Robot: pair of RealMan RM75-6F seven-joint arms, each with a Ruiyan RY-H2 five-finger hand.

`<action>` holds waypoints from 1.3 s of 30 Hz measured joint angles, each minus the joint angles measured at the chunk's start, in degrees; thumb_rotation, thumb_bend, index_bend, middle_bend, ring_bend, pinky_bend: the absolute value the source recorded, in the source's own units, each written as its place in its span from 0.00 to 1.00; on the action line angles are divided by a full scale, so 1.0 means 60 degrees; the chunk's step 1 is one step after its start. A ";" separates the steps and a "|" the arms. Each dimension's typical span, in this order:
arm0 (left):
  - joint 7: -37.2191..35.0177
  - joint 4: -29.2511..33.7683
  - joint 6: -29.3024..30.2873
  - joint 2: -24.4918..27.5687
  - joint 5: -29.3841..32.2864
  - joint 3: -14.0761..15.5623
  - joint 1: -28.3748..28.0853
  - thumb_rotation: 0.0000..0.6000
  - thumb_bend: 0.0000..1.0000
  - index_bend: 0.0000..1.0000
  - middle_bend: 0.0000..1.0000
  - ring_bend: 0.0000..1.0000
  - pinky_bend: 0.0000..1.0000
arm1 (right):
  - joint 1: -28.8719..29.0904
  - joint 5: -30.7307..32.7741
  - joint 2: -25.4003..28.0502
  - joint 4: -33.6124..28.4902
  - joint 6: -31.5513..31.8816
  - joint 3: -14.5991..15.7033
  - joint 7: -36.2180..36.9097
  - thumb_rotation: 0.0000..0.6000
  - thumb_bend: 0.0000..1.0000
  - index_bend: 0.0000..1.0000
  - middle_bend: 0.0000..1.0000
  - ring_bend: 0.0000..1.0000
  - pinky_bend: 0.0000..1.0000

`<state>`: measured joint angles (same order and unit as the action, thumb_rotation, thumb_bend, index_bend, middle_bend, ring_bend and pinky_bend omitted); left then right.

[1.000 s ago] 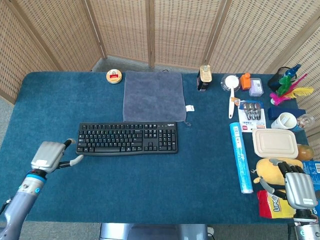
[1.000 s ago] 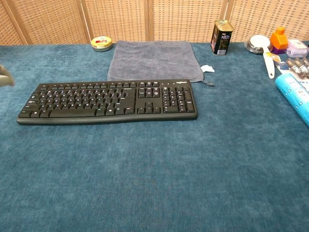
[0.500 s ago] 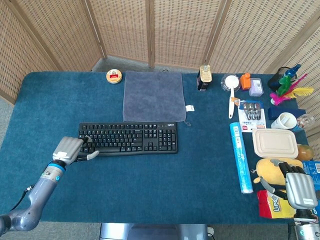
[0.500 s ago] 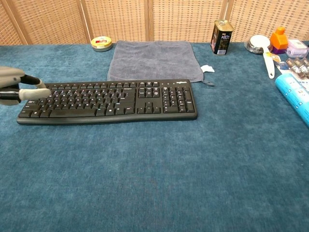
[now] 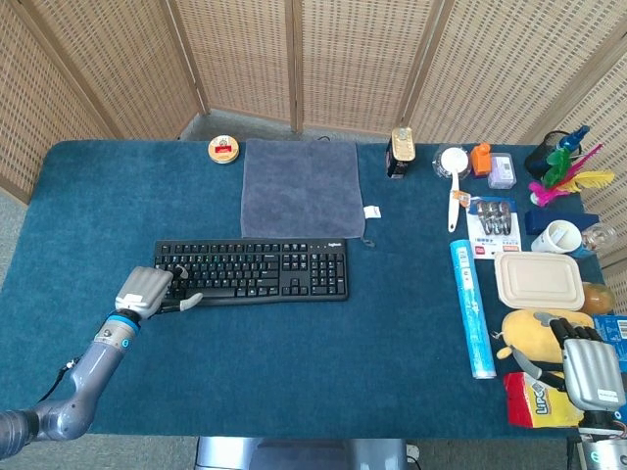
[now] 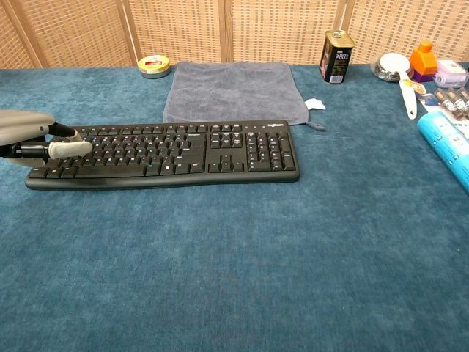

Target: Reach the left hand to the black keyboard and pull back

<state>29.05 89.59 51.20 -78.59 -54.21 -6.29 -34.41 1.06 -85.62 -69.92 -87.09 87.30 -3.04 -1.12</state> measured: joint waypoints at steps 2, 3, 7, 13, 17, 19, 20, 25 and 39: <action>-0.0087 -0.0074 -0.0020 -0.0045 0.0025 0.0020 -0.0054 0.00 0.14 0.26 1.00 1.00 0.91 | 0.0001 0.0003 -0.0004 -0.0002 -0.0013 0.0003 -0.0013 0.00 0.26 0.27 0.37 0.40 0.34; -0.0103 -0.0099 -0.0024 -0.0058 0.0031 0.0026 -0.0070 0.00 0.14 0.26 1.00 1.00 0.91 | 0.0001 0.0004 -0.0006 -0.0010 -0.0023 0.0007 -0.0020 0.00 0.26 0.27 0.37 0.40 0.34; -0.0162 -0.0187 -0.0036 -0.0116 0.0062 0.0083 -0.0159 0.00 0.14 0.26 1.00 1.00 0.91 | 0.0001 0.0013 -0.0010 -0.0025 -0.0032 0.0005 -0.0044 0.00 0.26 0.27 0.37 0.40 0.34; -0.0438 0.0078 0.0323 0.0051 -0.0263 0.0073 -0.0100 0.00 0.14 0.26 1.00 1.00 0.91 | -0.0045 0.0003 0.0026 -0.0071 0.0034 0.0007 -0.0040 0.00 0.26 0.27 0.37 0.40 0.34; -0.0671 0.0540 0.0859 0.0410 -0.0748 0.0117 0.0115 0.00 0.14 0.26 1.00 1.00 0.91 | -0.0070 -0.0014 0.0039 -0.0069 0.0068 0.0009 0.0008 0.00 0.26 0.27 0.37 0.40 0.34; -0.0796 0.0808 0.1211 0.0606 -0.1052 0.0162 0.0281 0.00 0.14 0.26 1.00 1.00 0.91 | -0.0063 -0.0035 0.0042 -0.0074 0.0070 0.0006 0.0018 0.00 0.26 0.27 0.37 0.40 0.34; -0.0851 0.0921 0.1371 0.0684 -0.1190 0.0187 0.0361 0.00 0.14 0.26 1.00 1.00 0.91 | -0.0055 -0.0046 0.0043 -0.0078 0.0067 0.0004 0.0024 0.00 0.26 0.27 0.37 0.40 0.34; -0.1178 0.1622 0.2494 0.1151 -0.2047 0.0427 0.0990 0.00 0.14 0.26 1.00 0.93 0.85 | 0.0038 -0.0137 -0.0007 -0.0074 0.0009 -0.0016 0.0035 0.00 0.26 0.27 0.37 0.40 0.34; -0.2249 0.2678 0.6154 0.2145 -0.4535 0.1584 0.3719 0.00 0.14 0.26 0.77 0.71 0.68 | 0.0365 -0.0402 -0.0370 0.0071 -0.0207 -0.0042 0.0017 0.00 0.26 0.27 0.37 0.38 0.33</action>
<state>15.56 105.66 88.13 -65.72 -81.41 3.22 -12.10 3.25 -88.03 -72.15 -86.66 86.06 -3.30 -1.02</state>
